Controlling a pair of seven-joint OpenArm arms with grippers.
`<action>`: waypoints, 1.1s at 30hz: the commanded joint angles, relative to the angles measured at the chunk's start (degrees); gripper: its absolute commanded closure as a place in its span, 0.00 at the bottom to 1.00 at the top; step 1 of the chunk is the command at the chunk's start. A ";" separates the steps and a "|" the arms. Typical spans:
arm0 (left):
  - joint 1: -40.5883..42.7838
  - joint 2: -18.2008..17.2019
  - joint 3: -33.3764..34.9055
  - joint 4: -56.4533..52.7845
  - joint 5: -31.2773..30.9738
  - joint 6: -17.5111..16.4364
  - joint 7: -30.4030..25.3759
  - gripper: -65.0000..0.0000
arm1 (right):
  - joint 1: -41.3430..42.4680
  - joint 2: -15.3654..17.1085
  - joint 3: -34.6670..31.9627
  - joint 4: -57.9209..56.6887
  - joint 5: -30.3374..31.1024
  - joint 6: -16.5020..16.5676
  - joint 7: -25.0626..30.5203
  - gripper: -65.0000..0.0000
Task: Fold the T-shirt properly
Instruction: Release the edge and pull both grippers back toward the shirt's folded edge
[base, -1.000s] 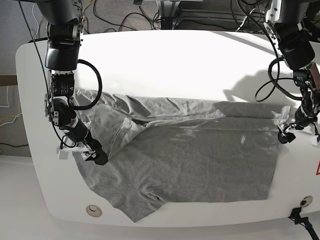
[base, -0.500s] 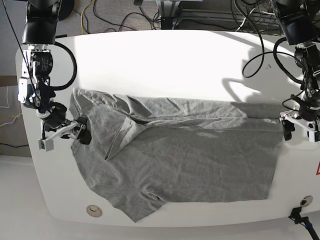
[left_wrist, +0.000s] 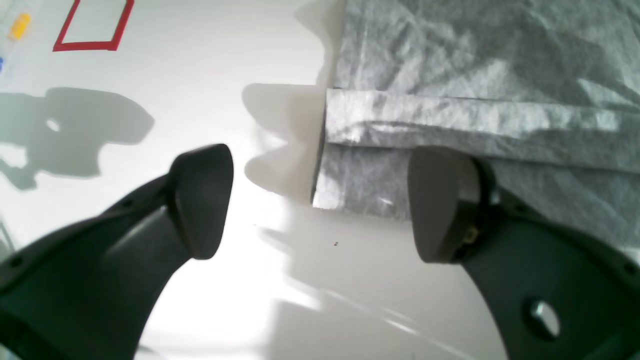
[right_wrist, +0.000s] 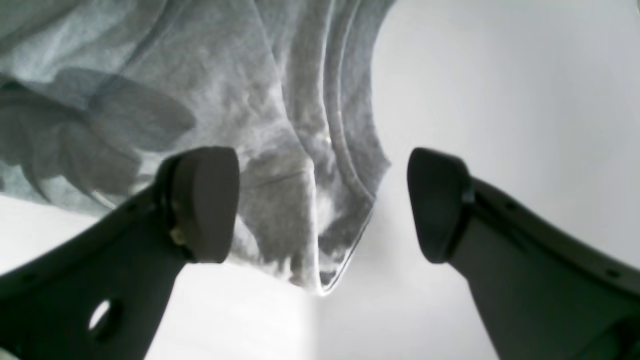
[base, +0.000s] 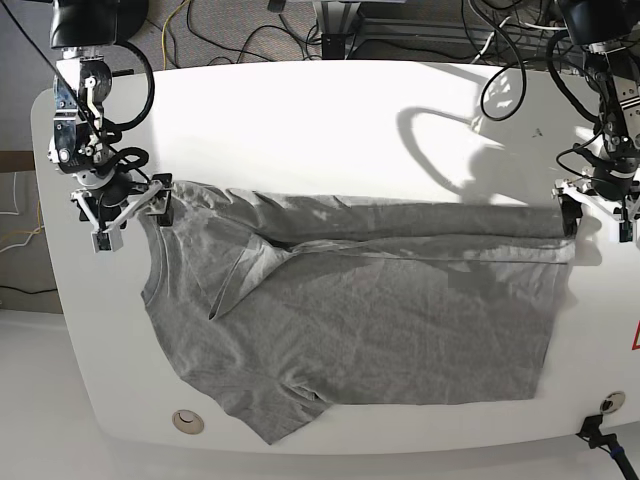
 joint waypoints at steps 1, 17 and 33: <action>-0.60 -1.15 -0.49 1.15 -0.43 0.17 -1.51 0.21 | 0.97 -0.12 1.68 -2.22 0.11 1.34 2.00 0.22; 0.63 -1.15 -1.55 1.07 -0.43 0.17 -1.51 0.21 | -0.53 -3.20 2.30 -11.63 0.11 3.27 8.42 0.22; -9.83 -1.15 -2.69 -12.56 -0.35 0.17 -1.42 0.21 | -1.14 -6.71 2.30 -11.89 0.02 3.27 8.25 0.50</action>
